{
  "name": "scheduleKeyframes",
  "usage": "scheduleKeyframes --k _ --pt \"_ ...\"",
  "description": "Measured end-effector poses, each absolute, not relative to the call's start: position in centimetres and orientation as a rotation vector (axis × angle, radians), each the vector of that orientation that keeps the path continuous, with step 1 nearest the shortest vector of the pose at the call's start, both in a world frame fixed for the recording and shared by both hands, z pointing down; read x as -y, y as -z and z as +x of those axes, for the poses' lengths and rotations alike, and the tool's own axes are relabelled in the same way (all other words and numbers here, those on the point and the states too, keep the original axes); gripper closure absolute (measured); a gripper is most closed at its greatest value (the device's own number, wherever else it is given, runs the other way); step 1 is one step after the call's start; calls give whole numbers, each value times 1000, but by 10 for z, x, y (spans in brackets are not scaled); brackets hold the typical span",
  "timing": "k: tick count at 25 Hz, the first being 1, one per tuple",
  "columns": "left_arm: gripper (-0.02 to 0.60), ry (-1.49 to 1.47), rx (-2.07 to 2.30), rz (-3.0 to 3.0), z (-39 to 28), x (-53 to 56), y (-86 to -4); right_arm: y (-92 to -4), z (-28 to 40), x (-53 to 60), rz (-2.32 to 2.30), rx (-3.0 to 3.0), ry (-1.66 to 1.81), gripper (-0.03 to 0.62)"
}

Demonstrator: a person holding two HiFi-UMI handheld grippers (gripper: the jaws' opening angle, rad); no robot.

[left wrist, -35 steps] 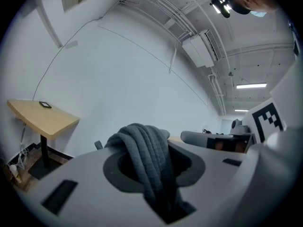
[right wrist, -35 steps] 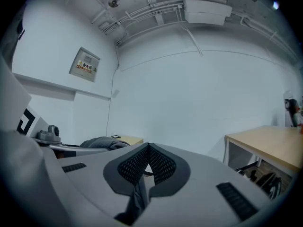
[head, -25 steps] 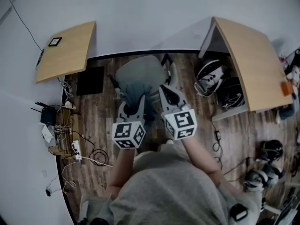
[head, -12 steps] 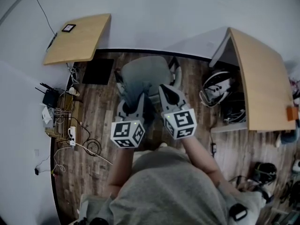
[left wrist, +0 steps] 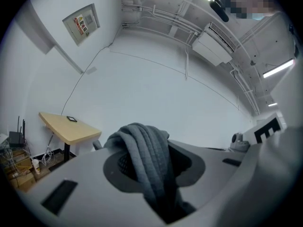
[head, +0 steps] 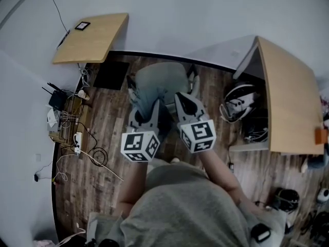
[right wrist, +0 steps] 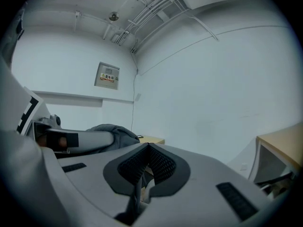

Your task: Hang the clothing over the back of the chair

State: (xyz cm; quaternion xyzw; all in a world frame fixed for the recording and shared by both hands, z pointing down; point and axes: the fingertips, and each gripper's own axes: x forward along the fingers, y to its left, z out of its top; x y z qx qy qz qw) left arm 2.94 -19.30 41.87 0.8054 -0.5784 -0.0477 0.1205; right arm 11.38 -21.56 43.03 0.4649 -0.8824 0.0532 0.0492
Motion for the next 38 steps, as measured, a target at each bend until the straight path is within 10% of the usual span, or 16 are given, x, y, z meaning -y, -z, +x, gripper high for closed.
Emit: scheduleKeyframes --k 38 --pt "469 18 1594 2246 7 342 -521 -458 103 327 1375 2642 -210 595"
